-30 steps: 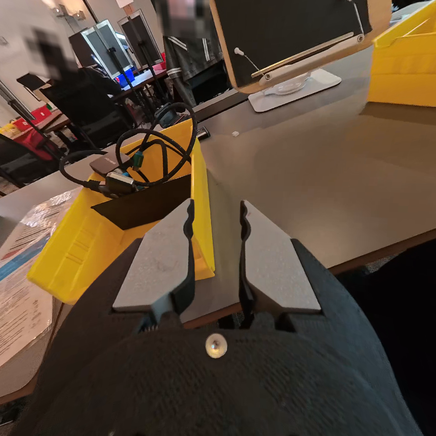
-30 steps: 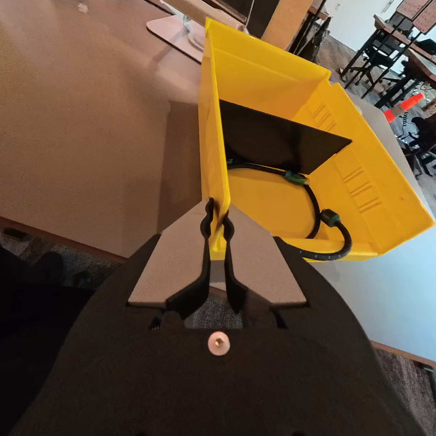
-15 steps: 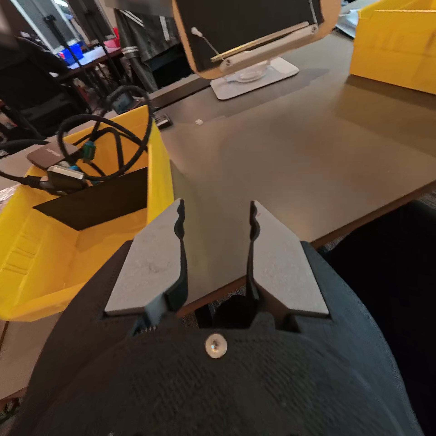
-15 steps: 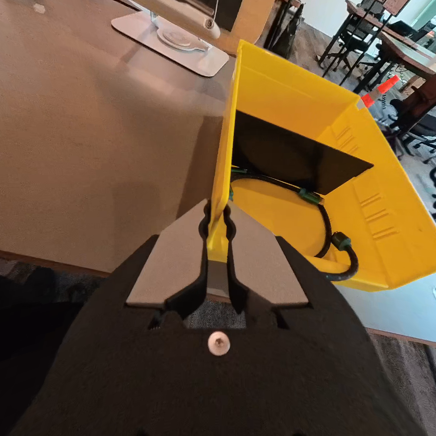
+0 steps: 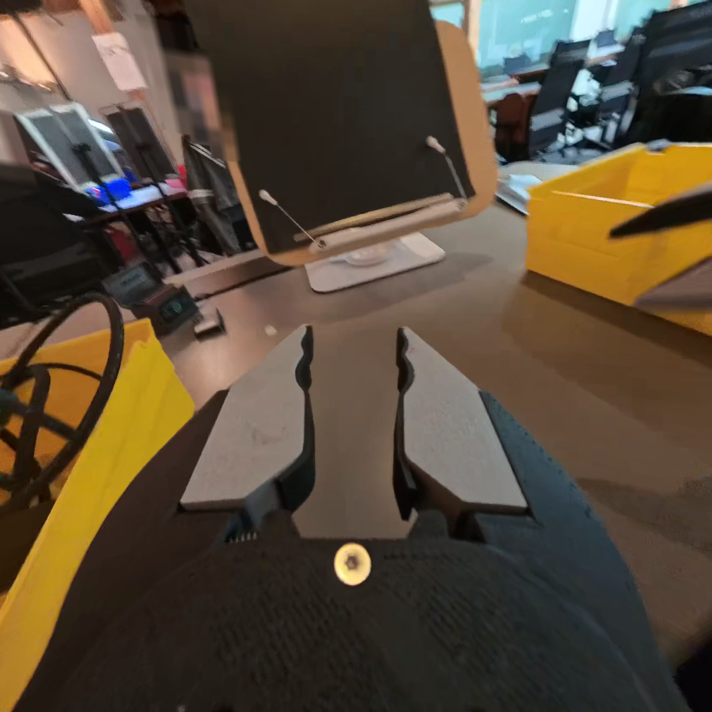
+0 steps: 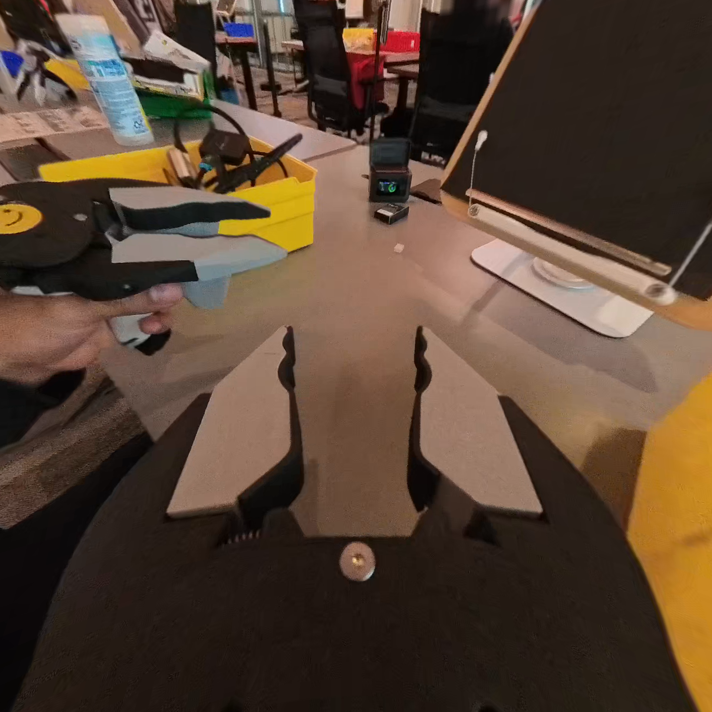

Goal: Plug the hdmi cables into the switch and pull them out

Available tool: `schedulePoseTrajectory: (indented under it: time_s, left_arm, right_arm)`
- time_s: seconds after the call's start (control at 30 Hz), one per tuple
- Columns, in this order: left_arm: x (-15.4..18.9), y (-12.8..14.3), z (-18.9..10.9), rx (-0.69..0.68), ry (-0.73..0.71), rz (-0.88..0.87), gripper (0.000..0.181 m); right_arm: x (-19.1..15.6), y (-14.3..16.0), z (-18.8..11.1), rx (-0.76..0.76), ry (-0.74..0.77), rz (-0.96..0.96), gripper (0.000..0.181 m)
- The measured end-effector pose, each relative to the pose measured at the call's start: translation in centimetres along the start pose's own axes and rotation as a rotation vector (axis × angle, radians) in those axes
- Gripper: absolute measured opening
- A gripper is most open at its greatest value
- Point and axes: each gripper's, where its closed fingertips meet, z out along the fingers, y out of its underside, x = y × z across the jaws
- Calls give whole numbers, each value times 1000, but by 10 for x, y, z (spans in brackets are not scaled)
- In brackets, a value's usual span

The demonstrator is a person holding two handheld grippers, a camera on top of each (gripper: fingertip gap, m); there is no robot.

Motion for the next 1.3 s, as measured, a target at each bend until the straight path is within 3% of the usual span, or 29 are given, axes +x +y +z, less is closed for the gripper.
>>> schedulePoseTrajectory:
  time_s: [0.13,0.23,0.37,0.43,0.5,0.63,0.9,1.0,1.1,1.17,1.3]
  left_arm:
    - [-16,7,72,27,-72,17,33]
    - [-20,23,121,7,-70,55,31]
    - [-26,16,163,58,-45,123,22]
    - [-24,24,182,9,6,176,25]
    - [-24,31,189,-39,37,172,28]
    - [-24,20,180,49,52,145,18]
    - [-12,18,175,61,85,144,18]
    - [-11,2,163,107,95,95,17]
    - [-21,-10,154,135,59,65,17]
    - [-27,-4,154,120,75,21,17]
    - [-31,32,169,-27,129,-49,16]
  right_arm:
    - [54,17,90,-21,81,13,69]
    - [90,35,141,-44,121,19,68]
    - [116,21,180,-30,80,18,62]
    - [122,21,196,-59,60,-12,63]
    - [121,26,201,-93,24,24,64]
    - [119,22,192,-55,10,43,60]
    - [104,14,187,-23,3,-13,58]
    - [98,-2,177,39,28,-80,60]
    - [99,3,176,40,42,-48,62]
    - [101,15,182,-1,25,8,66]
    - [108,22,188,-50,13,52,67]
